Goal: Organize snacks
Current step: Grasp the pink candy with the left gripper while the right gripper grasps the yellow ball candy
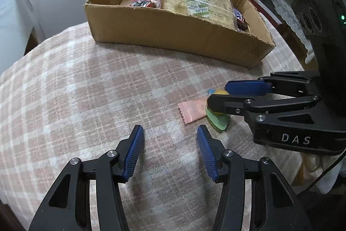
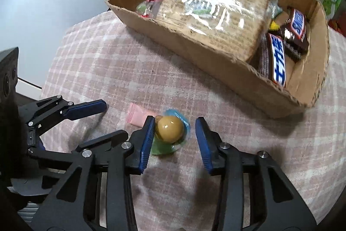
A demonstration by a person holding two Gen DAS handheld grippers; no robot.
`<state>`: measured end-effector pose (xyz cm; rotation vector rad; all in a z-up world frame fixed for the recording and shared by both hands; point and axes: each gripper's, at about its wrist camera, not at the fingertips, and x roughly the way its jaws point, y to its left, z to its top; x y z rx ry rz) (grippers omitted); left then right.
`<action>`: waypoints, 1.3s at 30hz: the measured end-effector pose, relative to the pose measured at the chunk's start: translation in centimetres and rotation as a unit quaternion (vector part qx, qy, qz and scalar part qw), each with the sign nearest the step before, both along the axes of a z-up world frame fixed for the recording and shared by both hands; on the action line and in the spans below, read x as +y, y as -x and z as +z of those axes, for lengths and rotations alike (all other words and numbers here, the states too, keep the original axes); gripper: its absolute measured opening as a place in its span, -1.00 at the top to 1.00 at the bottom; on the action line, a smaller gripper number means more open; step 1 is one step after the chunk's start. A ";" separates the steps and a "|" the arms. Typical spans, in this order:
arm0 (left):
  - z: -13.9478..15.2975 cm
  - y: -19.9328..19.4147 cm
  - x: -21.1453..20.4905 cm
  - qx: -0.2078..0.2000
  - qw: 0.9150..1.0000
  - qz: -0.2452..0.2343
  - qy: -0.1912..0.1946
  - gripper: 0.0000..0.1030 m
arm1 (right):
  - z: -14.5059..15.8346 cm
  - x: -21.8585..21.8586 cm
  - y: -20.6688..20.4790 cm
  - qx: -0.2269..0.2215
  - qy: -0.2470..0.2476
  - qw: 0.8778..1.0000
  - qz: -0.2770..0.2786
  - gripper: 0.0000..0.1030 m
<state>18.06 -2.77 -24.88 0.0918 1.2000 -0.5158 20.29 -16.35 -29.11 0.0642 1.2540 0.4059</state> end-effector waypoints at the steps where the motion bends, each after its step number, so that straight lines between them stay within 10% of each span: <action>1: 0.0 -0.1 -0.2 0.000 1.000 -0.003 -0.001 0.02 | 0.0 0.1 0.0 -0.001 0.003 1.000 0.004 0.24; 20: -0.9 -2.7 -8.0 -0.051 0.990 -0.119 -0.059 0.02 | -0.2 -4.1 1.0 0.012 0.015 0.999 -0.027 0.33; 28: -0.4 -3.0 -6.4 -0.003 0.998 -0.069 -0.004 0.01 | 0.6 -5.4 1.5 0.007 0.003 0.999 -0.033 0.33; 33: -0.9 -3.1 -4.4 0.076 0.991 0.022 0.104 0.02 | 1.1 -6.0 1.9 0.005 0.003 0.999 -0.037 0.33; 39: -1.3 -4.3 -6.2 0.072 0.990 0.027 0.115 0.02 | 1.5 -7.0 2.2 0.004 0.000 0.999 -0.042 0.33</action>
